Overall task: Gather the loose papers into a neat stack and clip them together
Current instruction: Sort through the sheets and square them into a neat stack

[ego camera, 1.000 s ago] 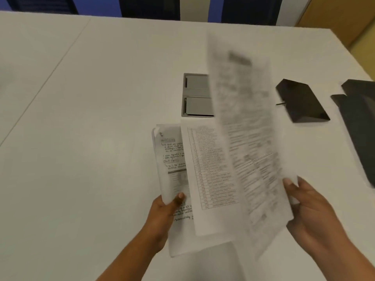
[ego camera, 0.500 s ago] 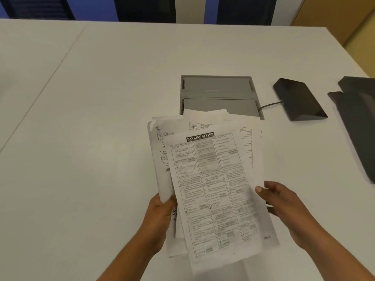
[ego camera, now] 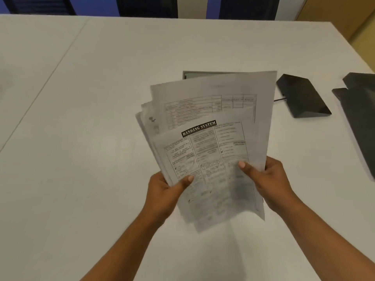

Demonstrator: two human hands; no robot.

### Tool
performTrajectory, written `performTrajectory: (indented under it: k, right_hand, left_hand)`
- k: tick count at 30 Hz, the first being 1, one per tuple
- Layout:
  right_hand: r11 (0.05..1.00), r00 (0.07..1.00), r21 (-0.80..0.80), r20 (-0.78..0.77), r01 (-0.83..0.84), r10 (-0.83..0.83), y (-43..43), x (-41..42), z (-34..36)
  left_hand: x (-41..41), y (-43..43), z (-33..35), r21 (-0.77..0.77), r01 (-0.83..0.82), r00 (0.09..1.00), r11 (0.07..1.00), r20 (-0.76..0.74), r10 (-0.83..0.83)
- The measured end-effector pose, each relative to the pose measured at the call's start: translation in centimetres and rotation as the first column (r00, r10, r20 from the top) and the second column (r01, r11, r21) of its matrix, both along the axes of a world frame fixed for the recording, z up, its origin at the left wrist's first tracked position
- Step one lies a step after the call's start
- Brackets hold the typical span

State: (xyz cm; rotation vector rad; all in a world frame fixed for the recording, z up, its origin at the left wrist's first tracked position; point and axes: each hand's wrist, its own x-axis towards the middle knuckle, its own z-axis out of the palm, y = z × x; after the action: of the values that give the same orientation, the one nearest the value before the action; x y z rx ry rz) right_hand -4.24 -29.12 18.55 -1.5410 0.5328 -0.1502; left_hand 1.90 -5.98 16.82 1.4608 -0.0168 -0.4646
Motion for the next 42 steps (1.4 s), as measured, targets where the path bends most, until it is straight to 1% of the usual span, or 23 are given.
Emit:
performTrajectory:
  k: [4, 7, 9, 11, 14, 16, 18, 21, 23, 26, 28, 30, 33, 36, 38, 40, 41, 42]
  right_hand:
    - [0.997, 0.996, -0.074, 0.09, -0.02, 0.027, 0.1, 1.3, 0.6]
    - [0.995, 0.983, -0.104, 0.182, 0.007, 0.012, 0.3, 1.8, 0.6]
    - [0.996, 0.978, -0.091, 0.21, 0.015, 0.005, 0.5, 1.7, 0.0]
    - [0.996, 0.984, -0.09, 0.176, 0.013, 0.003, 0.7, 1.3, -0.9]
    - [0.993, 0.99, -0.108, 0.128, -0.038, 0.051, 0.8, 0.8, -2.0]
    - [0.992, 0.99, -0.099, 0.106, -0.083, 0.094, 0.9, 0.6, -2.2]
    - [0.984, 0.988, -0.128, 0.074, -0.123, 0.134, 1.1, 0.4, -2.4]
    - [0.979, 0.99, -0.159, 0.037, -0.13, 0.137, 1.0, 0.1, -2.9]
    - [0.983, 0.993, -0.151, 0.021, -0.109, 0.113, 0.6, -0.2, -3.1]
    - [0.98, 0.994, -0.164, -0.017, -0.114, 0.113, 0.2, -0.6, -3.3]
    - [0.988, 0.996, -0.133, -0.028, -0.083, 0.08, 0.2, -0.7, -3.2]
    - [0.995, 0.998, -0.075, -0.028, -0.06, 0.058, 0.4, -0.7, -3.0]
    - [0.996, 0.999, 0.08, -0.017, -0.027, 0.028, 0.9, -0.4, -2.6]
    - [0.994, 0.998, 0.101, -0.044, -0.041, 0.046, 1.3, -0.3, -2.6]
    - [0.989, 0.992, 0.12, -0.087, -0.085, 0.096, 1.5, -0.4, -2.5]
    - [0.973, 0.978, 0.186, -0.131, -0.133, 0.159, 1.5, -0.4, -2.7]
    - [0.971, 0.974, 0.201, -0.158, -0.129, 0.162, 1.4, -0.3, -3.1]
    - [0.978, 0.971, 0.187, -0.199, -0.094, 0.131, 1.1, -0.2, -3.7]
  left_hand:
    - [1.7, -0.4, 1.3, -0.053, -0.049, 0.978, 0.997, 0.202, 0.059]
    - [2.3, -0.7, 1.6, -0.019, -0.027, 0.953, 0.999, 0.301, 0.032]
    - [2.2, -0.7, 1.2, 0.04, 0.0, 0.946, 0.999, 0.325, -0.013]
    - [1.8, -0.7, 0.6, 0.061, 0.028, 0.946, 0.998, 0.32, -0.046]
    - [1.5, -0.7, -0.2, 0.085, 0.04, 0.96, 0.996, 0.272, -0.062]
    - [1.5, -0.7, -0.6, 0.11, 0.018, 0.97, 0.994, 0.24, -0.044]
    - [1.6, -0.7, -1.0, 0.127, -0.002, 0.976, 0.992, 0.215, -0.025]
    - [2.0, -0.5, -0.8, 0.132, 0.014, 0.973, 0.991, 0.225, -0.044]
    - [2.4, -0.4, -0.4, 0.092, 0.003, 0.978, 0.996, 0.209, -0.022]
    - [2.8, -0.3, 0.5, -0.008, -0.066, 0.991, 0.998, 0.117, 0.066]
    - [3.1, -0.1, 0.7, -0.064, -0.069, 0.997, 0.996, 0.036, 0.072]
    - [3.0, 0.2, 0.6, -0.09, -0.031, 0.999, 0.995, -0.047, 0.027]
    - [2.1, 0.4, -0.3, -0.026, 0.034, 0.992, 0.999, -0.125, -0.037]
    - [1.1, 0.8, -1.2, 0.007, 0.072, 0.985, 0.997, -0.159, -0.07]
    - [0.7, 1.3, -1.4, 0.04, 0.045, 0.987, 0.998, -0.153, -0.038]
    - [0.5, 2.3, -1.8, 0.066, 0.017, 0.989, 0.998, -0.149, -0.007]
    - [0.3, 2.9, -1.9, 0.072, 0.0, 0.987, 0.997, -0.158, 0.012]
    - [0.2, 3.7, -2.1, 0.073, -0.019, 0.986, 0.997, -0.166, 0.031]
